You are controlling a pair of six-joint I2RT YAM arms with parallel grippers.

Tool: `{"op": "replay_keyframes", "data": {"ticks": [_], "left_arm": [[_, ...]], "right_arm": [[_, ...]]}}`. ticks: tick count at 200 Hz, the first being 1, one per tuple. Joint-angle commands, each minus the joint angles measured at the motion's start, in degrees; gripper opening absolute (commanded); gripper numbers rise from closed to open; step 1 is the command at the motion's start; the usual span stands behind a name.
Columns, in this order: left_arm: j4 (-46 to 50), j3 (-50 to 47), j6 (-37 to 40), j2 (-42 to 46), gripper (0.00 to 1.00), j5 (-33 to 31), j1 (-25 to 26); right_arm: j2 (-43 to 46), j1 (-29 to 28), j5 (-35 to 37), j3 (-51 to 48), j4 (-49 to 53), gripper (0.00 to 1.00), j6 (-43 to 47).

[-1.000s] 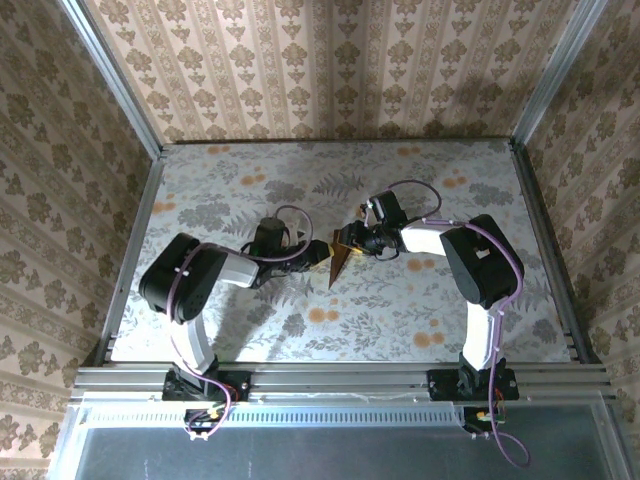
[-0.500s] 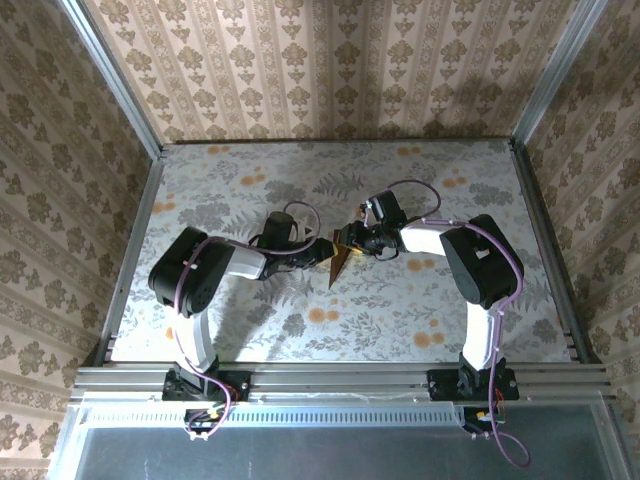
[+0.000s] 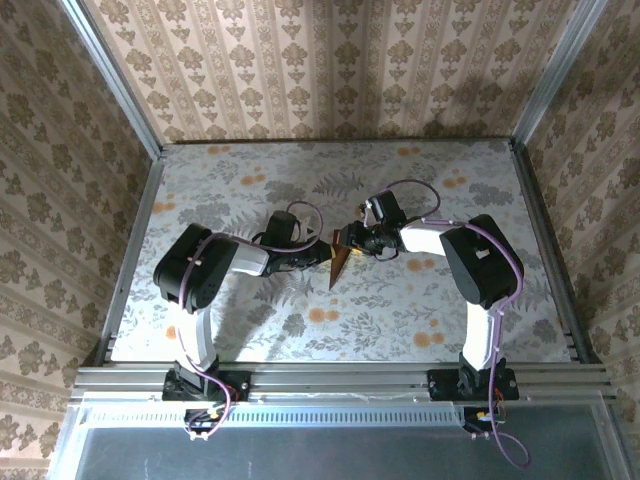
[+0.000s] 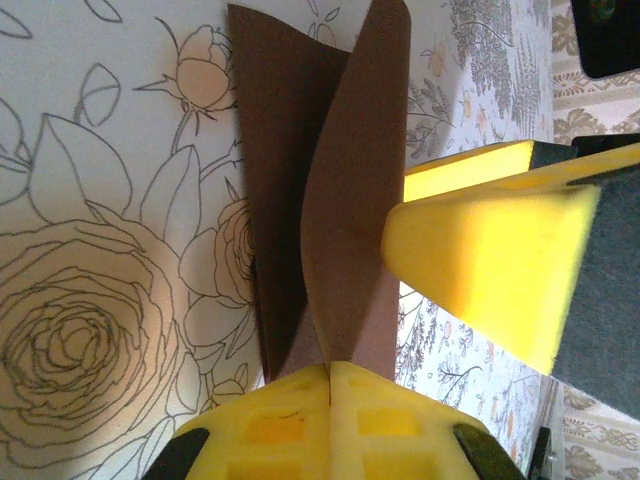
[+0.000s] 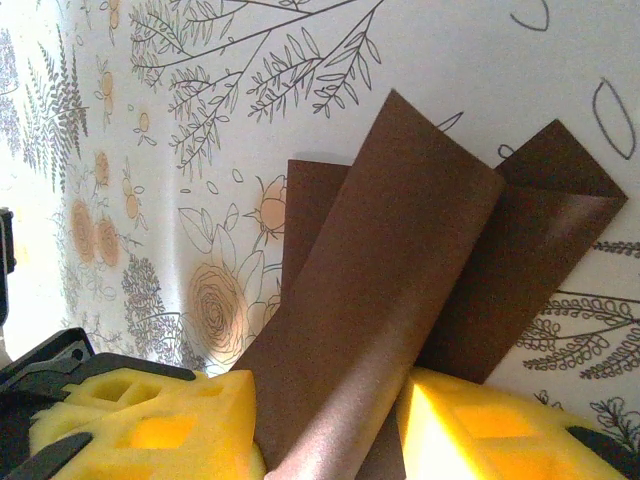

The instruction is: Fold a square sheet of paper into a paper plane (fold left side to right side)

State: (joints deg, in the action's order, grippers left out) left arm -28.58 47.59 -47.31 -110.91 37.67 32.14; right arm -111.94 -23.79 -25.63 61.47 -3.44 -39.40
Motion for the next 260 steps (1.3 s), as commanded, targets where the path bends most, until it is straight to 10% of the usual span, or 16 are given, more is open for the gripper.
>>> {"op": "replay_keyframes", "data": {"ticks": [1,260], "left_arm": [[1.76,1.92,2.34,-1.01,0.04,-0.32,-0.59],[14.69,4.03,11.5,-6.09,0.0,-8.73,0.2]], "right_arm": [[-3.16,-0.3,4.7,-0.39,5.4,0.44,1.88],[1.36,1.0,-0.21,-2.14,2.73,0.44,-2.07]]}}
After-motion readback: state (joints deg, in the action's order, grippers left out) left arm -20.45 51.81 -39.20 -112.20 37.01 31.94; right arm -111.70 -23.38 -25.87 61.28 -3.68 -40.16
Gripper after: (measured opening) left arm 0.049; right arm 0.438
